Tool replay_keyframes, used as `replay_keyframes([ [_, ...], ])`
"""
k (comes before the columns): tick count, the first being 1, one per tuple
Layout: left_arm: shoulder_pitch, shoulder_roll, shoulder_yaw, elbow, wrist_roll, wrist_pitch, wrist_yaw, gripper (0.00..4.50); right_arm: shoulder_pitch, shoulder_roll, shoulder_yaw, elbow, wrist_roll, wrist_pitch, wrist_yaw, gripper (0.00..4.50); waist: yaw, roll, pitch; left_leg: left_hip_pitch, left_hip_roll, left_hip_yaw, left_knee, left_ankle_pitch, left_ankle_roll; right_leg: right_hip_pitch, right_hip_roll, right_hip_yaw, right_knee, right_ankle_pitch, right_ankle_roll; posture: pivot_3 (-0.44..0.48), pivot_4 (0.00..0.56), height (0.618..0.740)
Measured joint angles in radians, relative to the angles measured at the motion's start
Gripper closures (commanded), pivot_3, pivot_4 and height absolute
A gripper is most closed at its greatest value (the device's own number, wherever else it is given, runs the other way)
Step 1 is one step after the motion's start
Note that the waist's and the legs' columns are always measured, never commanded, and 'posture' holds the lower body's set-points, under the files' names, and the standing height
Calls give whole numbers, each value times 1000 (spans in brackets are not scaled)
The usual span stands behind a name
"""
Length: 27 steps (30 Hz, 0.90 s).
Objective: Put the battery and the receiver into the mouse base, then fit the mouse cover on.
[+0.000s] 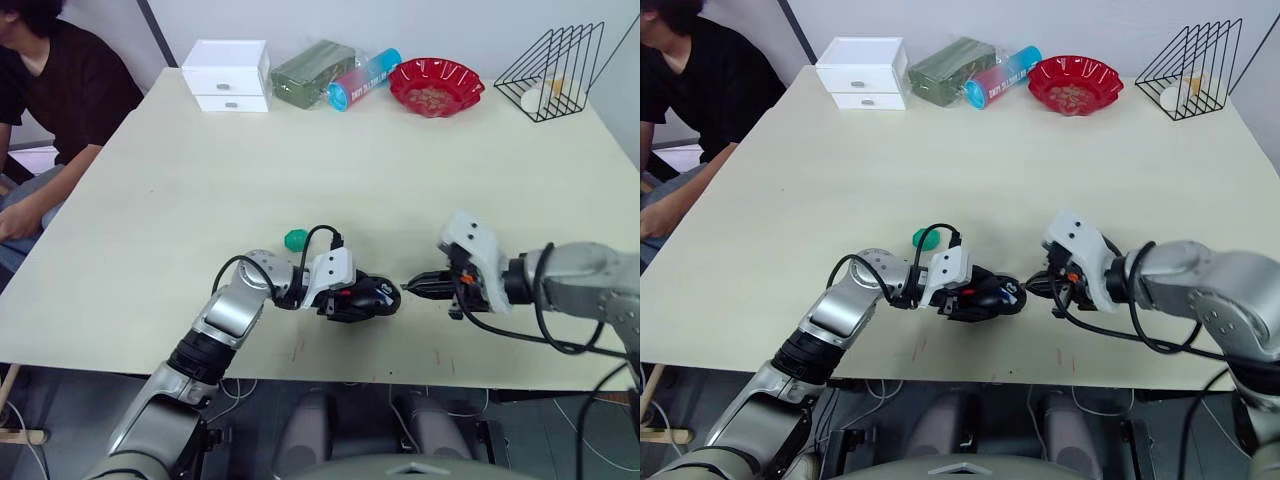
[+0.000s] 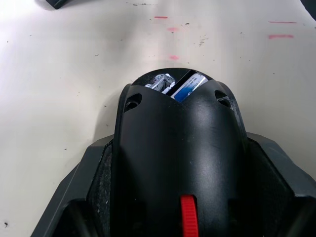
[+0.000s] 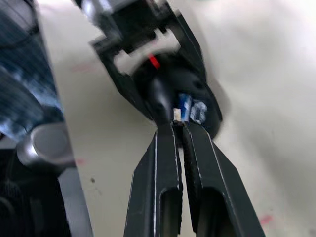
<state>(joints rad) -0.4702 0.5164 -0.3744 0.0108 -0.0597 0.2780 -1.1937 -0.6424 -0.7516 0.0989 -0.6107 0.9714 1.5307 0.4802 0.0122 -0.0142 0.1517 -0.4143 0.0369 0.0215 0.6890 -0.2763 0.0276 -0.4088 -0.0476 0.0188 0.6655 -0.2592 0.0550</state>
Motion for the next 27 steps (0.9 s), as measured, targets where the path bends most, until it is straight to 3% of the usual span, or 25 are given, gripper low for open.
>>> replay_keyframes([
  [11,-23,-1,-21,15,16,-15,-4,1586,-203,8,151,240,274,78,-293,4500,2,0,0,-1,0,0,0,0,0,0,-1,-1,-1,0,0,0,150,740],
  [16,-34,-5,-30,26,20,-22,-5,1586,-357,3,290,403,480,78,-485,4500,1,0,0,-1,0,0,0,0,0,0,-1,-1,-1,0,0,0,150,740],
  [27,-47,-12,-37,49,20,-38,-11,1586,-571,-19,523,625,761,79,-732,4500,2,0,0,-2,0,0,-1,0,0,-1,-2,-2,-2,0,0,0,150,740],
])
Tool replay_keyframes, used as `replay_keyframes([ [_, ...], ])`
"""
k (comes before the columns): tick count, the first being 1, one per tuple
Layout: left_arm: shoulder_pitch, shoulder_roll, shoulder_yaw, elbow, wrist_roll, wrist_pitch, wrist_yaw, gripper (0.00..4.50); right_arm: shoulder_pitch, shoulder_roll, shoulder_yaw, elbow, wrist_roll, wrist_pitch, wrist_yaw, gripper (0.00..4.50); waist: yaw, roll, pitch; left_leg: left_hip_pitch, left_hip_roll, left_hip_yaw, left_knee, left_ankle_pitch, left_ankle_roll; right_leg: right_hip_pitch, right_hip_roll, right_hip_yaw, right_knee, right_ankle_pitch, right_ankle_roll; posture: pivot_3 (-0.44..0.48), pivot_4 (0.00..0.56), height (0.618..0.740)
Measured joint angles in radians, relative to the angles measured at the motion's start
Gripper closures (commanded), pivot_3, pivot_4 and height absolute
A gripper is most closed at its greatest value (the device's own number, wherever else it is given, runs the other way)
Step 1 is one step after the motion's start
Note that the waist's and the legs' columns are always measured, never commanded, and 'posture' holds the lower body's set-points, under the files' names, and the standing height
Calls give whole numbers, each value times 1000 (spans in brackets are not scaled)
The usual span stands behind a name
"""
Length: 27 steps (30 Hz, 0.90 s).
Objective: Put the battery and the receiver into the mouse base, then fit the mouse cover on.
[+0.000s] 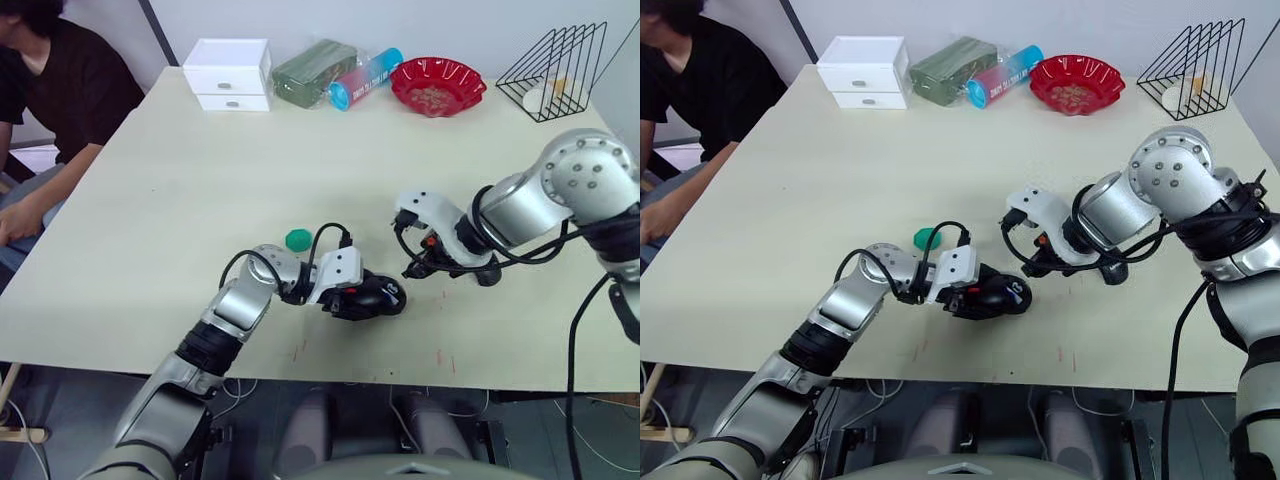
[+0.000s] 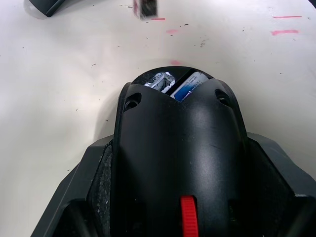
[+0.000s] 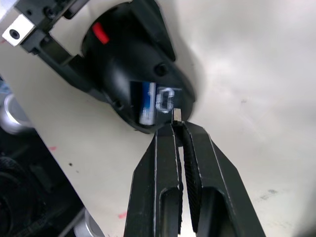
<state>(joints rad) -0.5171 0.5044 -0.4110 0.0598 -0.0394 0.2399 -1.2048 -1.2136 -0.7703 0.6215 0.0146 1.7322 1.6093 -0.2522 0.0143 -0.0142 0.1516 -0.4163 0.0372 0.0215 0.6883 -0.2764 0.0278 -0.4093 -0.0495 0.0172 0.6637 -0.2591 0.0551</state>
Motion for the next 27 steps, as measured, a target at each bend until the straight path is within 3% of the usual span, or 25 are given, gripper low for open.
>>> replay_keyframes([
  [6,-10,-7,-6,12,2,-2,-2,1586,-73,3,167,66,200,-53,-152,4500,0,0,0,0,0,0,0,0,0,0,0,-1,0,0,0,0,150,740],
  [9,-14,-10,-12,17,4,-5,-2,1586,-88,27,208,102,217,-72,-175,4500,-1,0,0,0,0,0,0,0,0,0,-1,0,0,0,0,0,150,740],
  [27,-20,-19,-16,28,7,-10,-2,1586,-100,121,233,222,222,-85,-274,4500,0,0,0,-1,1,-1,0,0,0,0,-1,-1,0,0,0,0,150,740],
])
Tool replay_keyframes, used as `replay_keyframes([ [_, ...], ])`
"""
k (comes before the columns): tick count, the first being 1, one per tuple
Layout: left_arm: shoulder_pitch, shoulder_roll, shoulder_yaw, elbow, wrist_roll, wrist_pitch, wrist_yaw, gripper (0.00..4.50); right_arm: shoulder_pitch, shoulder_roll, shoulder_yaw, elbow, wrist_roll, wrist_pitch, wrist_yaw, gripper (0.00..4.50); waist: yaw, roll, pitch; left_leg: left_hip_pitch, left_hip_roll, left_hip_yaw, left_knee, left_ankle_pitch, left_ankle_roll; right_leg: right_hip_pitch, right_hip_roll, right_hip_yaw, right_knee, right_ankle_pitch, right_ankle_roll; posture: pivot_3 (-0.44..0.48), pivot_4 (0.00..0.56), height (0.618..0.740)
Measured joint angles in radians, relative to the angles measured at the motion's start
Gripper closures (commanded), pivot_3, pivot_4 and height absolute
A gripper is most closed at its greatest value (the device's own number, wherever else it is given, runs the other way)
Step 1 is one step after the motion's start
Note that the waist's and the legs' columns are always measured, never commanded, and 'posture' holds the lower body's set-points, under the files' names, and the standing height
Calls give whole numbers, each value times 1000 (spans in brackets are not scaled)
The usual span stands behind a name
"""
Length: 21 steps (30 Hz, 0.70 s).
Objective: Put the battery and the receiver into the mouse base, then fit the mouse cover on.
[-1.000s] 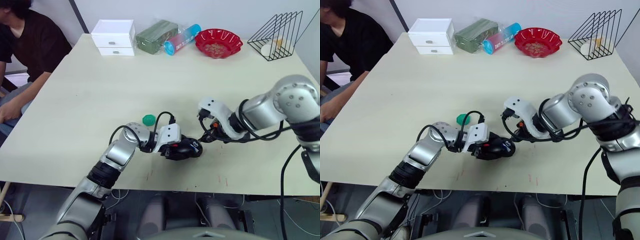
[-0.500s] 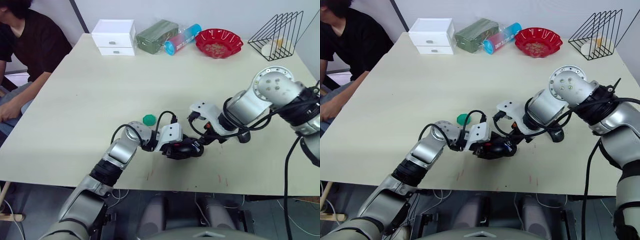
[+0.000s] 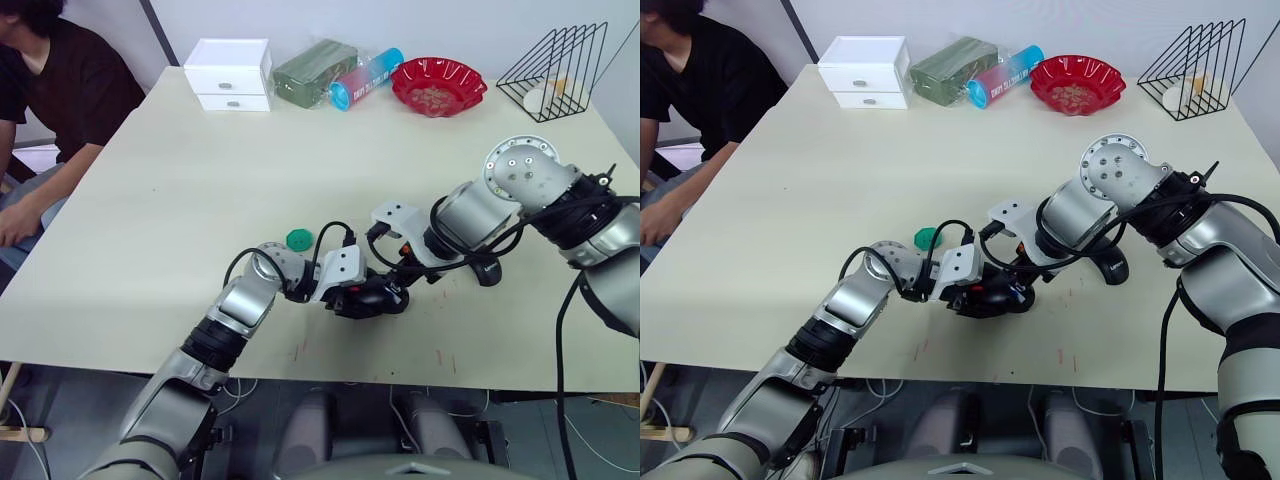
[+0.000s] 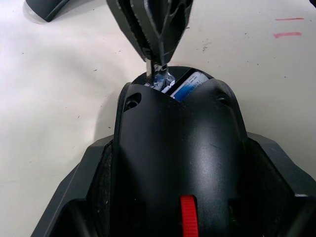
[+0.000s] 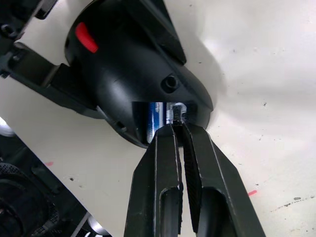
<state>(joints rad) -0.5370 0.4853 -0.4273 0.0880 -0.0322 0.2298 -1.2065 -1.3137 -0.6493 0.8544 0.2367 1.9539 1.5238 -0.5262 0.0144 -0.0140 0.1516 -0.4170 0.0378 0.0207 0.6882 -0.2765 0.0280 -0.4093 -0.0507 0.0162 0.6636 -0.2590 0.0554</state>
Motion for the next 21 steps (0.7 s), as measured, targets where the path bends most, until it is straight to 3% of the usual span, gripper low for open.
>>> replay_keyframes([
  [21,3,0,2,-3,0,2,2,1586,13,2,14,-29,0,-2,-18,4500,0,0,0,0,0,0,0,0,0,0,0,0,0,0,0,0,150,740],
])
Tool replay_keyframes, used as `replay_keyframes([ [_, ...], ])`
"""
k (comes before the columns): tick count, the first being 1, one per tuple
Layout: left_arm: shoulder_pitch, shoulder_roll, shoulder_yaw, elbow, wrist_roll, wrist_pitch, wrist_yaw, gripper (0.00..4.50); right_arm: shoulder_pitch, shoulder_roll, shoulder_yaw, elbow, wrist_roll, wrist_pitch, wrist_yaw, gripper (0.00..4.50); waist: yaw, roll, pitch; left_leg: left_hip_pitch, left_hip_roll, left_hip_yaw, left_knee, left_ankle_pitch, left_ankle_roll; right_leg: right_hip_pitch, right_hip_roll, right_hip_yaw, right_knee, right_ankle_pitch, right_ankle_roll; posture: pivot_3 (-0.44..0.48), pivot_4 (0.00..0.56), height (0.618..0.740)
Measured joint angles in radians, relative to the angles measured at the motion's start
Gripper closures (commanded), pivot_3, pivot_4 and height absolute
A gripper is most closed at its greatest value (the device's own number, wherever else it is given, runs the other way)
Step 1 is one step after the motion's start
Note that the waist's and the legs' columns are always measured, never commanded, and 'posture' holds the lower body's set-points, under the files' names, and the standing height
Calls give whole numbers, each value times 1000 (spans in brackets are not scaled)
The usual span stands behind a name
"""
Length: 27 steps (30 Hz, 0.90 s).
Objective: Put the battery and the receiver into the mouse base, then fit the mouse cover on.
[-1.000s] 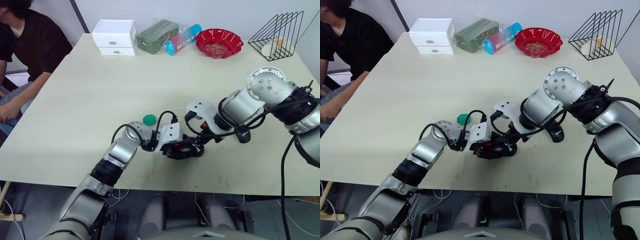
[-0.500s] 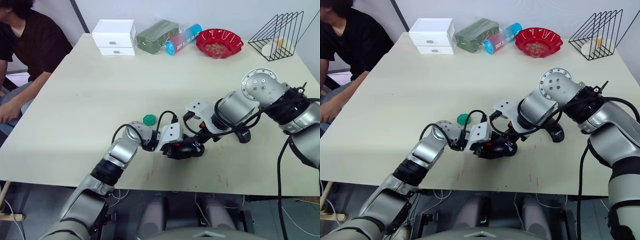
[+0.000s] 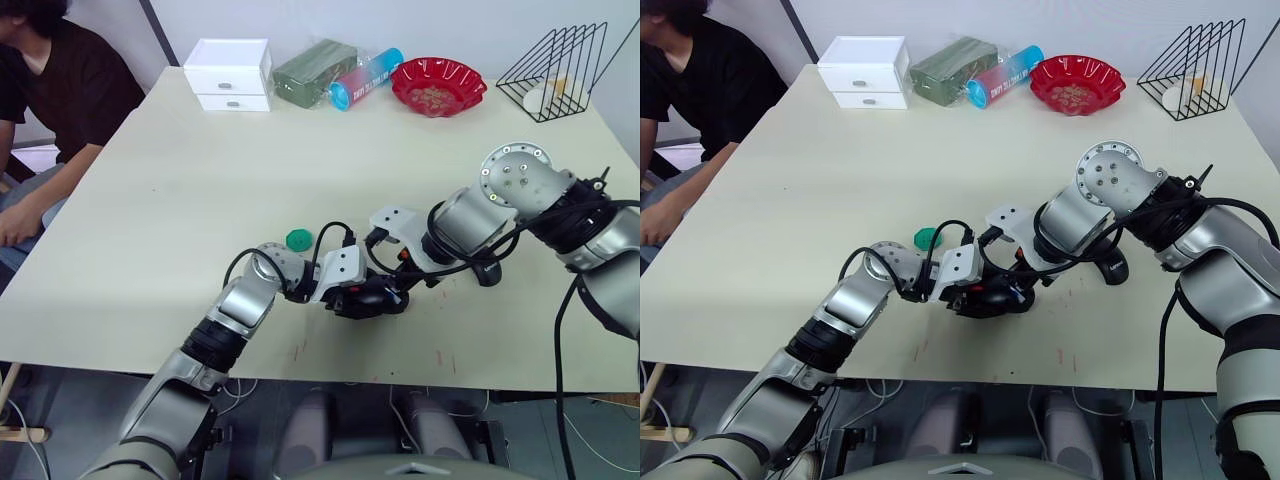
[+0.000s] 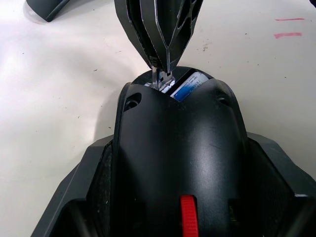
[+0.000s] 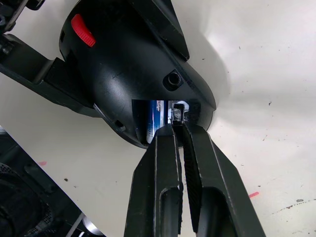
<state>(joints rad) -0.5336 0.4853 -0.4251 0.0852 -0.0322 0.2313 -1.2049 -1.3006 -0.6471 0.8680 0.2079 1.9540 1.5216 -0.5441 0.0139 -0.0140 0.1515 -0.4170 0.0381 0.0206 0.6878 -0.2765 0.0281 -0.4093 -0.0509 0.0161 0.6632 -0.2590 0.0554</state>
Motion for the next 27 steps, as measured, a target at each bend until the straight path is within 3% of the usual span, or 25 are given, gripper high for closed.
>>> replay_keyframes([
  [27,1,0,0,-1,2,13,1,1586,0,55,-9,38,22,3,-115,4500,-3,0,-2,1,1,0,0,0,0,0,0,0,0,0,0,0,150,740],
])
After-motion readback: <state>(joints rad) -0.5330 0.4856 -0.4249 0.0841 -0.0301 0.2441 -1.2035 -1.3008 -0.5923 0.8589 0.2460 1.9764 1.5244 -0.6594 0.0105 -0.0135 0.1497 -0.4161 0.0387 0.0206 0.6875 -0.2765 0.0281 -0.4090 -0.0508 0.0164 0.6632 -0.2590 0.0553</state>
